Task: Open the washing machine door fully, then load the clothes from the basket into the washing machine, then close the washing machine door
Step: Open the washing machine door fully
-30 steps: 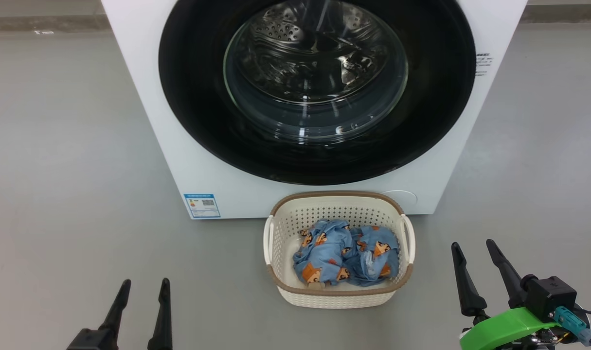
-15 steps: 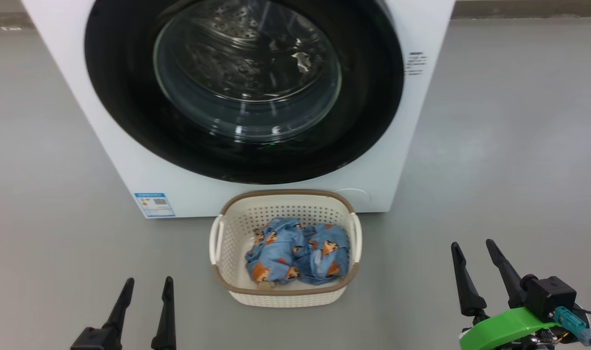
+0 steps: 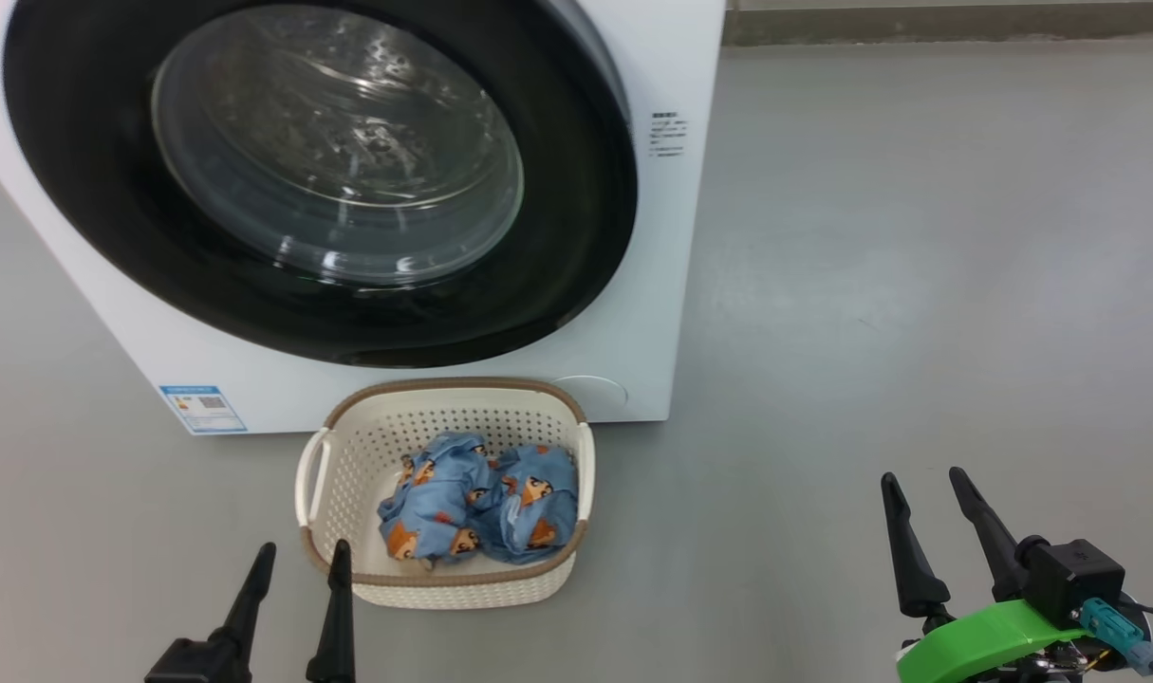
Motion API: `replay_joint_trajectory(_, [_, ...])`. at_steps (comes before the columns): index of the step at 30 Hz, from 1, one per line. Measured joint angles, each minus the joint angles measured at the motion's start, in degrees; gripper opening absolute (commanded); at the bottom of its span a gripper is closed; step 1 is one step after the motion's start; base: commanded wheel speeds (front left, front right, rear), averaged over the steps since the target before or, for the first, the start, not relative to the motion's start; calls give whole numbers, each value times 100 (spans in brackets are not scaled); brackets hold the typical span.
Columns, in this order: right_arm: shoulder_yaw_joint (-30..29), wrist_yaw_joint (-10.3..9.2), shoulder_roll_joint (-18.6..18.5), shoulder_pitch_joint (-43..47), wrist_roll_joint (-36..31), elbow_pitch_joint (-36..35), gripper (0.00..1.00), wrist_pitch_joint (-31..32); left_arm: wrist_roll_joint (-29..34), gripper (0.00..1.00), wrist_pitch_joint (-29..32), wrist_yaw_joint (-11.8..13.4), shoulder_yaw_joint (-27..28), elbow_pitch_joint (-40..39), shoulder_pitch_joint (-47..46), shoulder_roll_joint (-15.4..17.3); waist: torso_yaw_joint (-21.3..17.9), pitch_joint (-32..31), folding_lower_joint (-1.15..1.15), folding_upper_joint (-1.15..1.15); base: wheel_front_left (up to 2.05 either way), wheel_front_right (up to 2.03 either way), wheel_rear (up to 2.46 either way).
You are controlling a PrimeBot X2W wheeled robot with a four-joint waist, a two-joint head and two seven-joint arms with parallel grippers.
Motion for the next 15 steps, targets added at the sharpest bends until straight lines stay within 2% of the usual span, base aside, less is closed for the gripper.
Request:
replay_joint_trajectory(6, [2,0,-3,0,0,0,100,0,-18,100,0,0,-38,9,0,3,13,-9,0,0,49,49,-98])
replay_joint_trajectory(12, [9,0,0,0,1,0,100,0,-18,100,0,0,-53,30,1,8,39,-17,0,0,9,9,-18])
replay_joint_trajectory(13, [10,0,4,0,3,-1,94,0,-18,100,0,0,-56,32,1,11,45,-17,0,0,0,0,0])
replay_joint_trajectory(14, [10,0,4,0,3,-1,67,0,-18,100,0,0,-56,32,1,11,45,-17,0,0,0,0,0])
replay_joint_trajectory(15, [7,0,7,-1,11,-4,45,0,-19,100,0,0,-62,32,1,12,52,-17,0,0,0,0,0])
